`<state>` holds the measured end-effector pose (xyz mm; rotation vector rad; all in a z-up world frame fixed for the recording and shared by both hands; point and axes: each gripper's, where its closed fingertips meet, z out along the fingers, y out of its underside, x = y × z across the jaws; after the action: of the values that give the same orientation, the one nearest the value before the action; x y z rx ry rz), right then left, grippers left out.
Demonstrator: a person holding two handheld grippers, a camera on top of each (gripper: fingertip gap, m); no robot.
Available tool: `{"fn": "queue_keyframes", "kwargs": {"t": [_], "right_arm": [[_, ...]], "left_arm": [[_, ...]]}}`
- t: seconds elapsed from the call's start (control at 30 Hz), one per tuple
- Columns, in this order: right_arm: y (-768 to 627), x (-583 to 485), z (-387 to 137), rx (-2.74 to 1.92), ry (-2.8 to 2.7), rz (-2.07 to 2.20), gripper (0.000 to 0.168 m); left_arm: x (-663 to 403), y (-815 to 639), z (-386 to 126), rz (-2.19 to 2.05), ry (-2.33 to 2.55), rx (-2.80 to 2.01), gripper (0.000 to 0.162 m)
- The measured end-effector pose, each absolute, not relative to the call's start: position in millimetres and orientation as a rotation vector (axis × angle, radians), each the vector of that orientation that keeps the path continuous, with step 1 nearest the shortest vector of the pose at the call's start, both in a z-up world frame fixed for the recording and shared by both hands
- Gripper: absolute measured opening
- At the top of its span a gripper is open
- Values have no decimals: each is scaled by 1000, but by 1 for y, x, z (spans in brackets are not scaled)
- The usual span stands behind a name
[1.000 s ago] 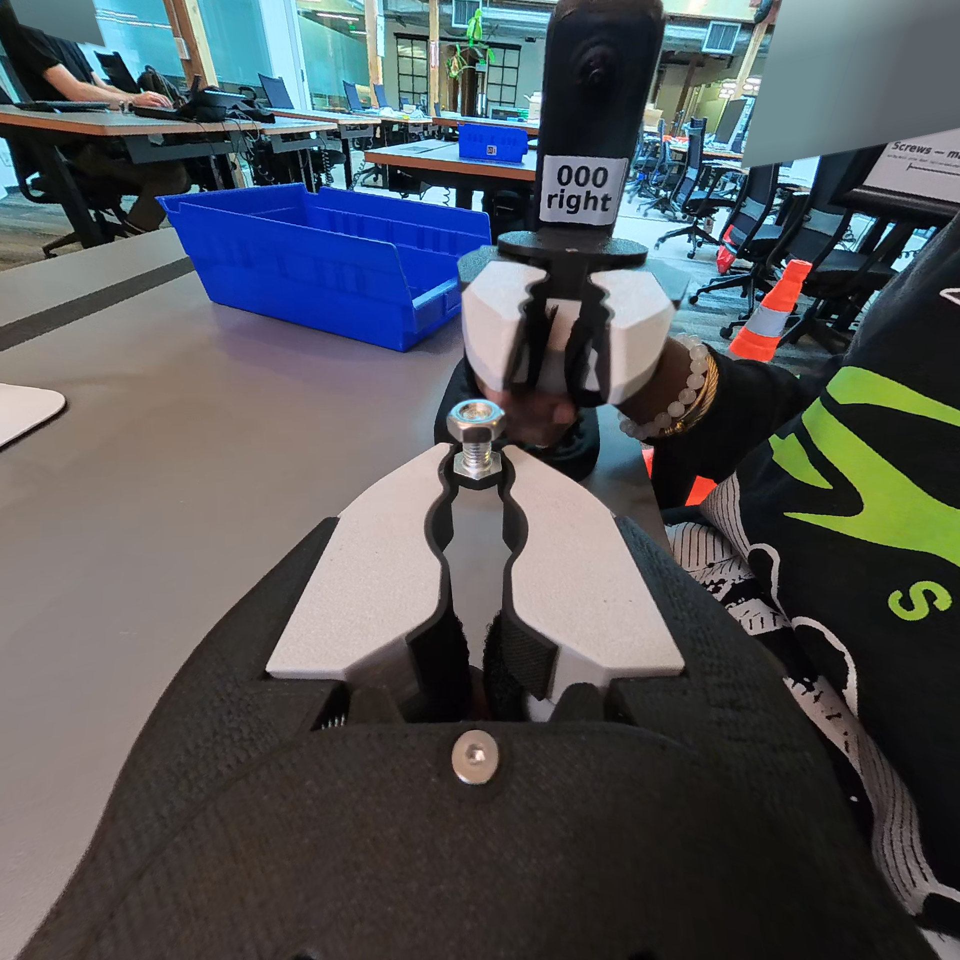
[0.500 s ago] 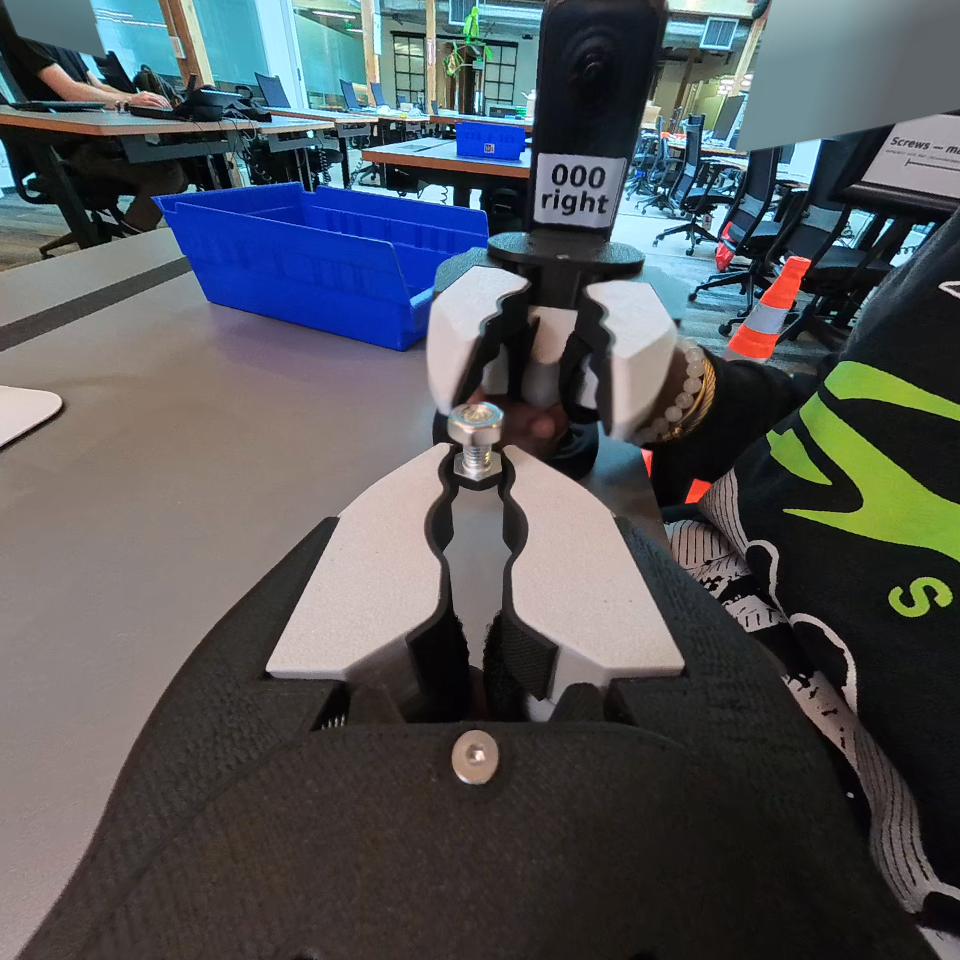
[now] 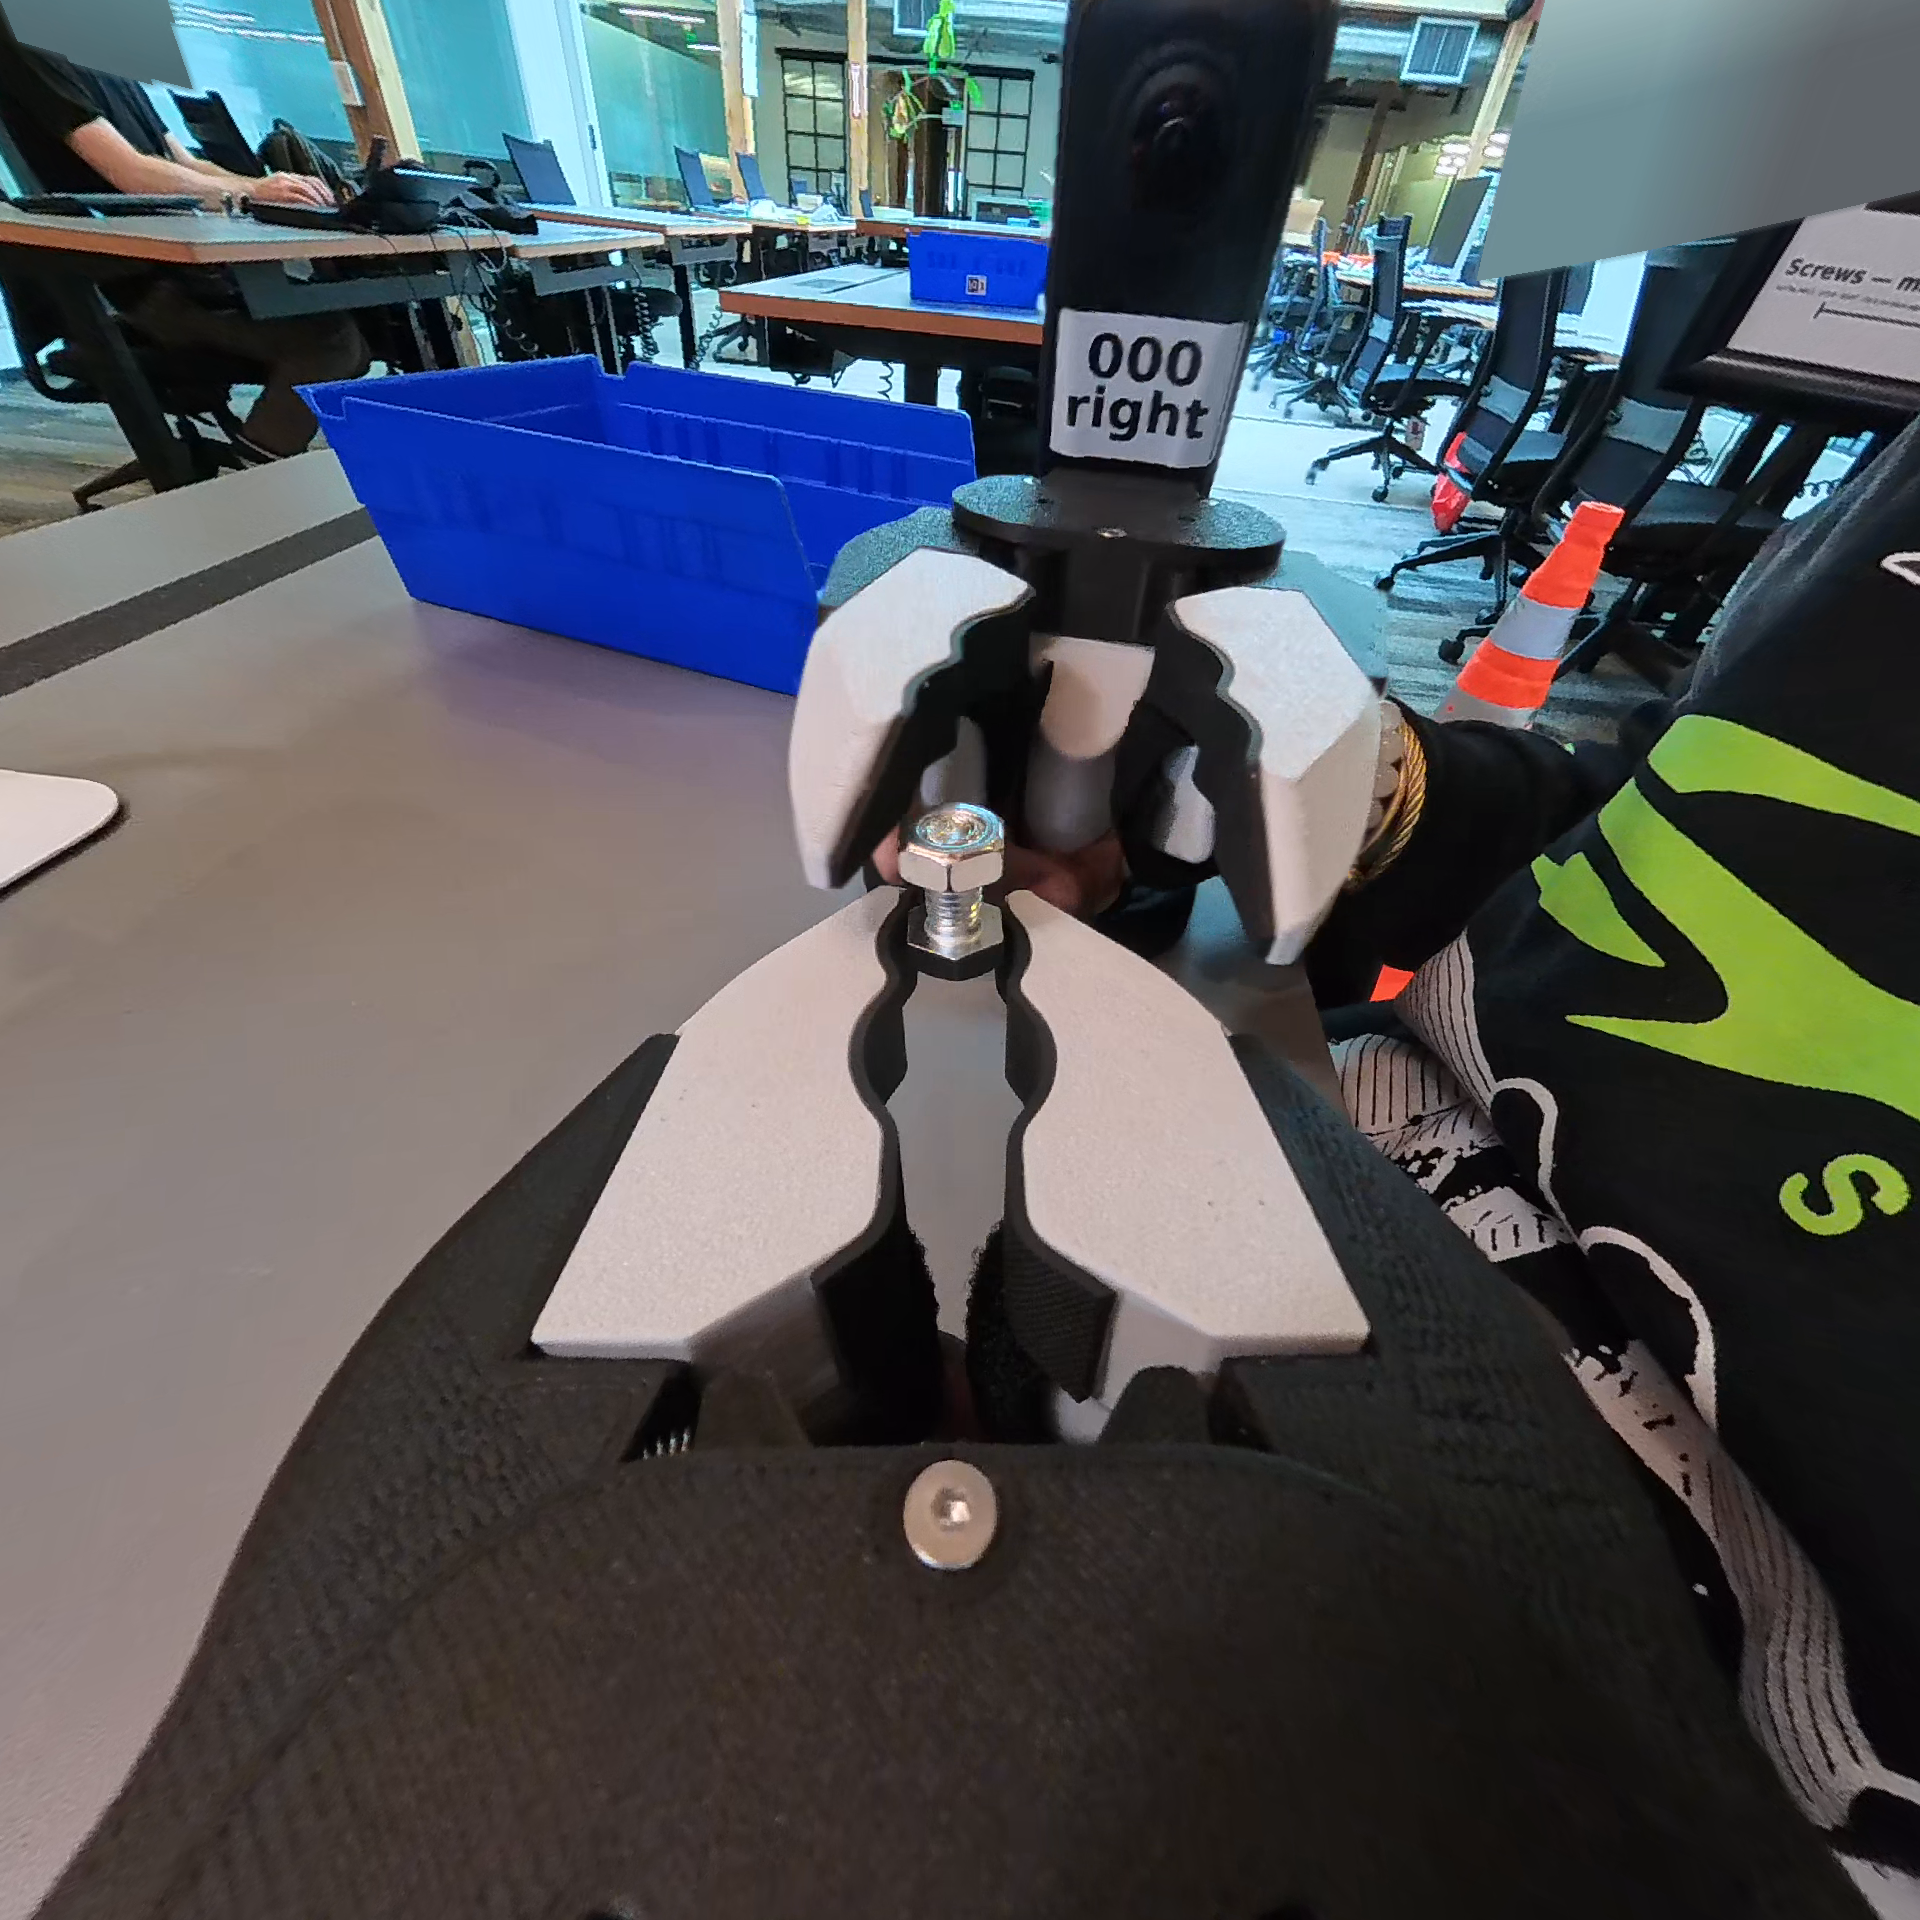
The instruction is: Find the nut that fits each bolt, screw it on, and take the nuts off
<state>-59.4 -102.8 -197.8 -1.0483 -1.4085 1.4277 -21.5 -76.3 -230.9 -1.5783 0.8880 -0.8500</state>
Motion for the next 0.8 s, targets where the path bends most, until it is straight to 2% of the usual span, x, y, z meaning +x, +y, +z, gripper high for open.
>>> {"fn": "queue_keyframes", "kwargs": {"t": [0.13,0.2,0.27,0.47,0.57,0.63,0.73,0.8], "right_arm": [[-97,-47,-197,-1074,-1398,1424,37],[-97,-38,-196,-1064,-1402,1460,18],[-93,-35,-193,-1071,-1367,1461,18],[-93,-52,-194,-1070,-1345,1439,47],[-99,-58,-197,-1065,-1385,1432,51],[-101,-56,-198,-1060,-1399,1429,49],[-96,-47,-197,-1083,-1394,1429,36],[-96,-39,-194,-1069,-1387,1467,18]], "left_arm": [[-22,-76,-230,-852,879,-1574,14],[-23,-75,-230,-848,875,-1579,14],[-23,-75,-230,-851,874,-1578,14],[-22,-76,-231,-849,884,-1578,14],[-22,-76,-231,-849,886,-1579,14],[-22,-76,-231,-849,882,-1580,14],[-22,-77,-230,-850,885,-1577,14],[-22,-76,-231,-847,881,-1582,14]]}}
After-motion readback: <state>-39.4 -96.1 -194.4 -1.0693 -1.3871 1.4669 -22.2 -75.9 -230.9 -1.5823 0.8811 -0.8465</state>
